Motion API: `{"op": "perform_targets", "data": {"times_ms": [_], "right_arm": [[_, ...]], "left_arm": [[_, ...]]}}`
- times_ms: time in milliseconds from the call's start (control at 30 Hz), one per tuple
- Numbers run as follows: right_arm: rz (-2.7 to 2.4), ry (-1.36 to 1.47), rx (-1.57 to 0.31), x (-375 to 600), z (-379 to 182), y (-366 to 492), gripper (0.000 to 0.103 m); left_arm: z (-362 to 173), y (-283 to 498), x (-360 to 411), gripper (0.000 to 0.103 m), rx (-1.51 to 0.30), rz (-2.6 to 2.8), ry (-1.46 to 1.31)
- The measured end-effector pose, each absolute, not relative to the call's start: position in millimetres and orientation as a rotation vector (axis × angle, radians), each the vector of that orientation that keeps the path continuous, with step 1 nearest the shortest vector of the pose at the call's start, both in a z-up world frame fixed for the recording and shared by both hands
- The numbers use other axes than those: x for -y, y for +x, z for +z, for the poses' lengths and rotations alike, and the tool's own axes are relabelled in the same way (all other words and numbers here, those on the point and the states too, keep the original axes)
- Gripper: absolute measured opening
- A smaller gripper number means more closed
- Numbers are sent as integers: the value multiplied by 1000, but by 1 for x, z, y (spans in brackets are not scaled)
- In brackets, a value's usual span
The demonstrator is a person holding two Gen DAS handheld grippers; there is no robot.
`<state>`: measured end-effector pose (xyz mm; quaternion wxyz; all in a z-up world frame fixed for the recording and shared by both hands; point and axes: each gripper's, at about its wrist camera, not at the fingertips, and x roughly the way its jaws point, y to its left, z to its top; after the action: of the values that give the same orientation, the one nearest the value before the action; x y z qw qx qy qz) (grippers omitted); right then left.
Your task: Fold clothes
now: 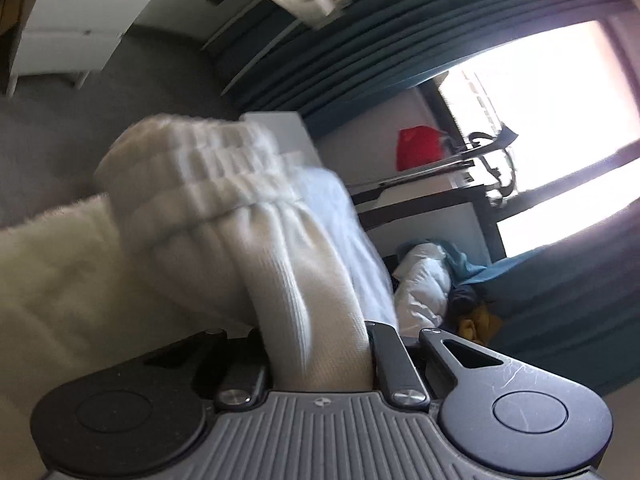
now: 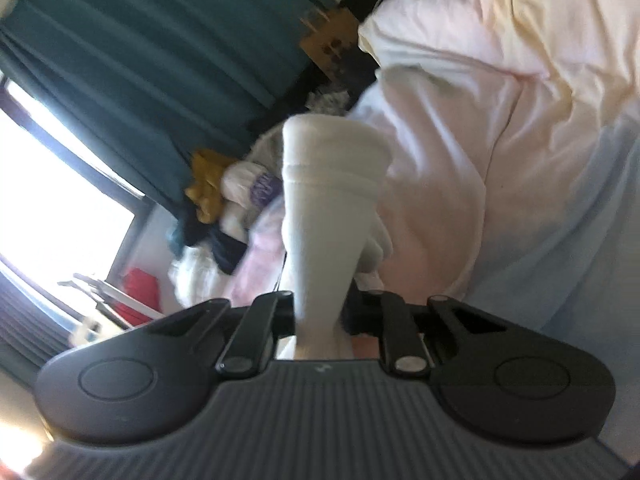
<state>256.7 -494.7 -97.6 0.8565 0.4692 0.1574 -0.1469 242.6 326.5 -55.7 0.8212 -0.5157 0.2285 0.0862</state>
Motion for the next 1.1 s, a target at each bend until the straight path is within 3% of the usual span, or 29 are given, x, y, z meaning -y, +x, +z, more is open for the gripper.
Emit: {"op": "perform_targets", "data": {"times_ms": [167,400,600,733,867,1100], "right_arm": [[-309,1032,-344,505,-89,194,16],[-311,1097,-368,513,-133,80,16],[-369,1129,-425,513,-183,53,16],[-384,1092,-426,509,-186,60,16],[-378,1084,-434,509,-190,60,16],[-371,1072,-421,510,-198,58,17]], "left_arm": [[-42,175,-336,11,-512,159,-1110],[-70,59,-347,13,-652,146,-1086],[-93,18,-358,28,-690,141,-1057],[-77,6,-338,50,-749,114,-893],[-42,-13,-309,51,-778,81,-654],[22,-18,-228,58,-660,18,-383]]}}
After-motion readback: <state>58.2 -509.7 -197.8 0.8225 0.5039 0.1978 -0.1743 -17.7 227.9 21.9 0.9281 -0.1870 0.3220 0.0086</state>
